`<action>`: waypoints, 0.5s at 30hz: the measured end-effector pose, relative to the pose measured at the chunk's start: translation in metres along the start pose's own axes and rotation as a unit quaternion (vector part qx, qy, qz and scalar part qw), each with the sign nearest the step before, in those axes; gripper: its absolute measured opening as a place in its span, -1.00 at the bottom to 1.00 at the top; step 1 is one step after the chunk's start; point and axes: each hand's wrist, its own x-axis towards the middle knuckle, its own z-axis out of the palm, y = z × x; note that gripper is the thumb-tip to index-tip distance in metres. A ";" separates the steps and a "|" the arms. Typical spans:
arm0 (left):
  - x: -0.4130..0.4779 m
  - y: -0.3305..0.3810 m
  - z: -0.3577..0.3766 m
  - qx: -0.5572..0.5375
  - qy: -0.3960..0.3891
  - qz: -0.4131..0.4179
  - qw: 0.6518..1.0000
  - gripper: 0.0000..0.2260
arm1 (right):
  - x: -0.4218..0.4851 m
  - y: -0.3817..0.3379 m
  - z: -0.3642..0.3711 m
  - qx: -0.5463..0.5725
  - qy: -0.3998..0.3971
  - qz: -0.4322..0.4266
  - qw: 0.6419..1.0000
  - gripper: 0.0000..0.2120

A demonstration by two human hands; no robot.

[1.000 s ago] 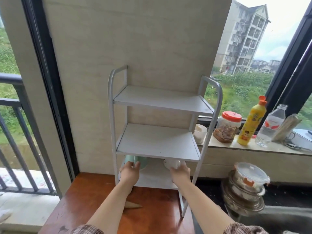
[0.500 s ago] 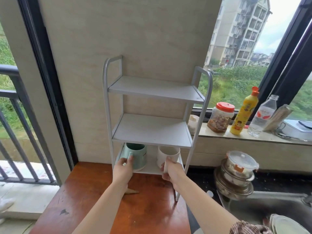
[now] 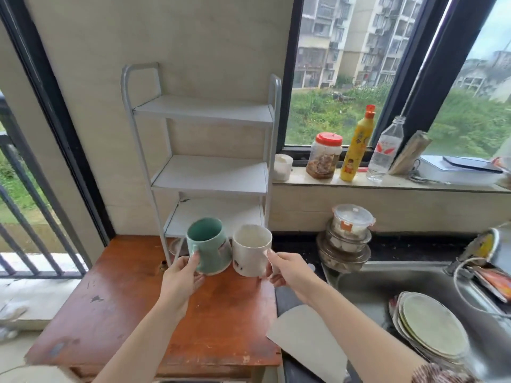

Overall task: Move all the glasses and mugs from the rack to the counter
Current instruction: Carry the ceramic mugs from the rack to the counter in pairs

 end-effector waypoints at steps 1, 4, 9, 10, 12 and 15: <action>-0.014 -0.007 0.005 0.016 -0.008 0.006 1.000 -0.81 | -0.014 0.006 -0.011 0.000 -0.001 -0.003 1.000 -0.52; -0.057 -0.029 0.028 0.078 -0.030 0.039 0.996 -0.78 | -0.060 0.028 -0.048 0.015 -0.001 -0.001 1.000 -0.55; -0.133 -0.075 0.084 0.150 -0.092 0.037 0.984 -0.72 | -0.148 0.082 -0.120 0.074 0.034 0.018 0.996 -0.51; -0.148 -0.087 0.098 0.150 -0.109 0.031 0.982 -0.72 | -0.169 0.094 -0.136 0.081 0.048 0.021 0.995 -0.50; -0.180 -0.110 0.129 0.142 -0.145 0.015 0.979 -0.72 | -0.214 0.118 -0.168 0.087 0.078 0.028 0.993 -0.51; -0.230 -0.143 0.183 0.150 -0.215 -0.011 0.965 -0.73 | -0.281 0.153 -0.215 0.093 0.151 0.045 0.983 -0.56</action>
